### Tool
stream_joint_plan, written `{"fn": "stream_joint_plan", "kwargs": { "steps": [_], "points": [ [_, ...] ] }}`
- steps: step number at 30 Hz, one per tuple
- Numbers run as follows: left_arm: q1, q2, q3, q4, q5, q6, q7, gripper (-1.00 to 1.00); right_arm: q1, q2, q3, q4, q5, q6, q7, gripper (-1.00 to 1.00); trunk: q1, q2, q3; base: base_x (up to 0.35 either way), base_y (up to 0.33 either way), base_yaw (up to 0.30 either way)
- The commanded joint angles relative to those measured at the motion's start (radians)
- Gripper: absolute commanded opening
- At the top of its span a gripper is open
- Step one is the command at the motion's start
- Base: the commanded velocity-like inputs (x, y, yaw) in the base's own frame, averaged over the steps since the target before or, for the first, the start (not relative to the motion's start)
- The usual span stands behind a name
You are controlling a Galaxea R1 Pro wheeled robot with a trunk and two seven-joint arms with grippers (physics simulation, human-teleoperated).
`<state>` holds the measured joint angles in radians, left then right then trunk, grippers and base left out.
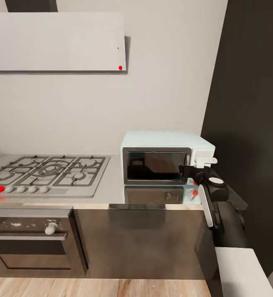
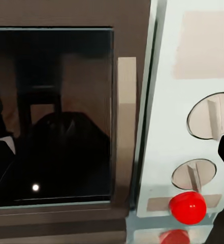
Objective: In the kitchen, take the popcorn bag from the countertop, put it into the microwave, and heat it until the popcorn is cooked so the cooked popcorn ends up inside the bag.
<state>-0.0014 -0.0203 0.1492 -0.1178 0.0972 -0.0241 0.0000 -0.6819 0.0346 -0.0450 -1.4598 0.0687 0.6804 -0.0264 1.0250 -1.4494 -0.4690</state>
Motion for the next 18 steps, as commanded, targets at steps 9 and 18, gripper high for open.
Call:
{"fn": "stream_joint_plan", "kwargs": {
  "steps": [9,18],
  "points": [
    [0.000,0.000,-0.002,0.002,0.010,-0.001,-0.002,1.00,-0.001,-0.001,-0.001,-0.001,0.008,0.004,-0.002,1.00,0.000,-0.001,-0.001,0.101,0.000,0.000],
    [0.000,0.000,-0.002,0.001,0.010,-0.001,-0.002,1.00,-0.001,-0.001,-0.002,0.001,0.008,0.004,-0.005,1.00,0.000,-0.001,-0.001,0.157,0.000,0.000]
  ]
}}
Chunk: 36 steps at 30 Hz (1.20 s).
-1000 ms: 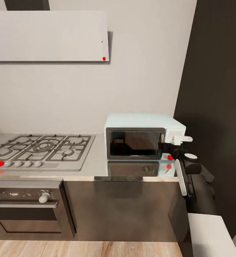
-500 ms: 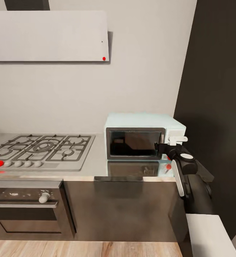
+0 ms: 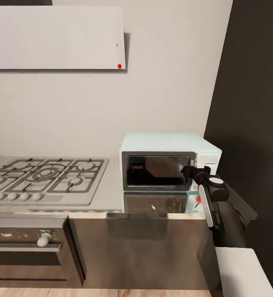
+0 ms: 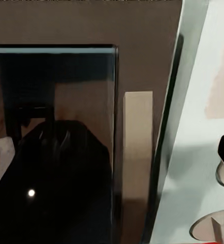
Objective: In the kitchen, take the popcorn bag from the countertop, put it into the microwave, and heat it until the popcorn is cooked so the cooked popcorn ends up inside the bag.
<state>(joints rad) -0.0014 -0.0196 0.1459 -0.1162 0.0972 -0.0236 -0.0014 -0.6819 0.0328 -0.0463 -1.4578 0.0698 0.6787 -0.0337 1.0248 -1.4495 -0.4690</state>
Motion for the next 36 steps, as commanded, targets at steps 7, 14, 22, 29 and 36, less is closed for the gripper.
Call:
{"fn": "stream_joint_plan", "kwargs": {
  "steps": [7,14,22,29,36],
  "points": [
    [0.000,0.000,0.003,0.000,0.009,-0.002,0.000,1.00,-0.001,-0.001,-0.003,-0.001,0.007,0.006,0.000,1.00,0.000,0.000,-0.001,0.029,0.000,0.000],
    [0.000,0.000,0.004,0.000,0.009,-0.002,0.000,1.00,-0.001,0.000,-0.004,0.013,0.039,0.006,0.000,1.00,0.000,0.000,-0.001,-0.002,0.000,0.000],
    [0.000,-0.001,0.004,0.000,0.009,-0.002,0.001,1.00,-0.001,-0.001,-0.004,0.020,0.057,0.005,0.000,1.00,0.000,0.000,-0.001,-0.043,0.000,0.000],
    [0.000,-0.001,0.004,0.000,0.009,-0.003,0.000,1.00,-0.001,-0.001,-0.004,0.041,0.058,0.004,0.000,1.00,0.000,0.000,-0.001,0.000,0.000,0.000],
    [0.000,-0.001,0.004,0.000,0.009,-0.003,0.000,1.00,-0.001,0.001,-0.004,0.042,0.058,0.004,0.000,-1.00,0.000,0.000,-0.001,0.000,0.000,0.000]
  ]
}}
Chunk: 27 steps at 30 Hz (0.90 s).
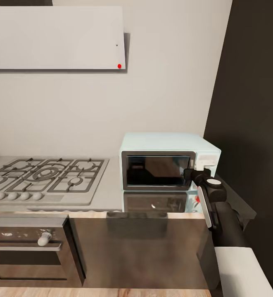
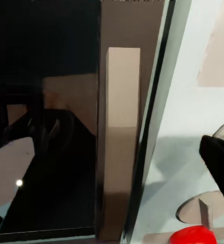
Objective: In the kitchen, take the popcorn bag from the countertop, put it into the microwave, and heat it until the popcorn is cooked so the cooked popcorn ends up inside the bag.
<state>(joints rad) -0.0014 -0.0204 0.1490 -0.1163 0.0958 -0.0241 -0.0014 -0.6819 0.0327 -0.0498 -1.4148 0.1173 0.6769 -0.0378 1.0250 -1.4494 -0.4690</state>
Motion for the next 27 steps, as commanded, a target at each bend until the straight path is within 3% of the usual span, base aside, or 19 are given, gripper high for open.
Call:
{"fn": "stream_joint_plan", "kwargs": {
  "steps": [1,14,27],
  "points": [
    [0.000,0.000,0.001,0.000,0.010,-0.002,0.000,1.00,-0.001,0.001,-0.001,-0.001,0.010,0.005,0.004,-1.00,0.000,-0.001,-0.001,0.000,0.000,0.000],
    [0.000,-0.001,0.001,0.000,0.010,-0.002,0.000,1.00,-0.001,0.000,-0.001,-0.001,0.010,0.009,0.003,-1.00,0.000,-0.001,-0.001,-0.003,0.000,0.000],
    [0.000,-0.001,0.003,0.000,0.010,-0.002,0.001,1.00,-0.001,0.000,-0.001,-0.001,0.010,0.009,0.002,-1.00,0.000,-0.001,-0.001,-0.234,0.000,0.000]
  ]
}}
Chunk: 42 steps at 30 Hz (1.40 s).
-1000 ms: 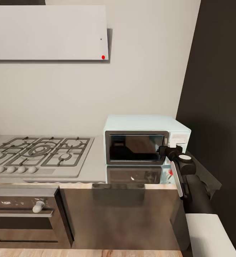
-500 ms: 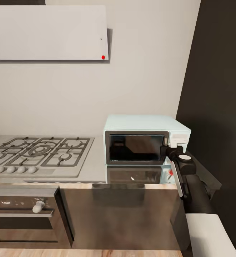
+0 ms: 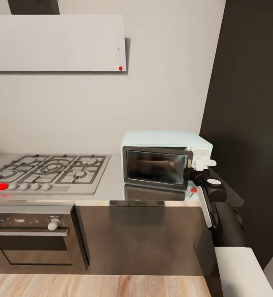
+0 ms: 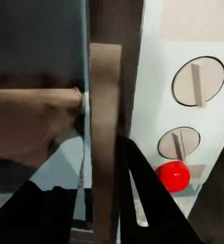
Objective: In the kitchen, take the popcorn bag from the countertop, put it into the microwave, and heat it until the popcorn is cooked so the cooked popcorn ends up inside the bag.
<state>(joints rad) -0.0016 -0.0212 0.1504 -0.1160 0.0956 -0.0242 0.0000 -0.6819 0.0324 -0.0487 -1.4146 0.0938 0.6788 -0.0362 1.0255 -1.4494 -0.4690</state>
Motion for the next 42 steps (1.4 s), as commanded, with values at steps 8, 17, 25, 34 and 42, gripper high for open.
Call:
{"fn": "stream_joint_plan", "kwargs": {
  "steps": [8,17,25,34,42],
  "points": [
    [0.000,0.000,0.000,-0.001,0.010,-0.002,0.000,1.00,-0.001,0.001,-0.002,-0.001,0.034,0.007,0.001,-1.00,0.000,-0.001,-0.001,-0.227,0.000,0.000],
    [0.000,0.000,0.000,-0.001,0.010,-0.002,0.000,1.00,-0.001,0.001,-0.002,-0.001,0.034,0.005,0.001,-1.00,0.000,-0.001,-0.001,-0.220,0.000,0.000],
    [0.000,0.000,0.000,-0.001,0.010,-0.002,0.000,1.00,-0.001,0.001,0.000,-0.001,0.034,0.006,0.001,-1.00,0.000,-0.001,-0.001,-0.040,0.000,0.000],
    [0.000,0.000,0.000,-0.001,0.010,-0.002,0.000,1.00,-0.001,0.001,0.000,-0.001,0.035,0.018,0.003,1.00,0.000,-0.001,-0.001,0.000,0.000,0.000],
    [0.000,0.001,0.000,-0.001,0.010,-0.002,0.000,1.00,0.000,0.004,0.002,-0.002,0.028,0.102,0.014,1.00,0.000,-0.001,-0.001,0.000,0.000,0.000]
  ]
}}
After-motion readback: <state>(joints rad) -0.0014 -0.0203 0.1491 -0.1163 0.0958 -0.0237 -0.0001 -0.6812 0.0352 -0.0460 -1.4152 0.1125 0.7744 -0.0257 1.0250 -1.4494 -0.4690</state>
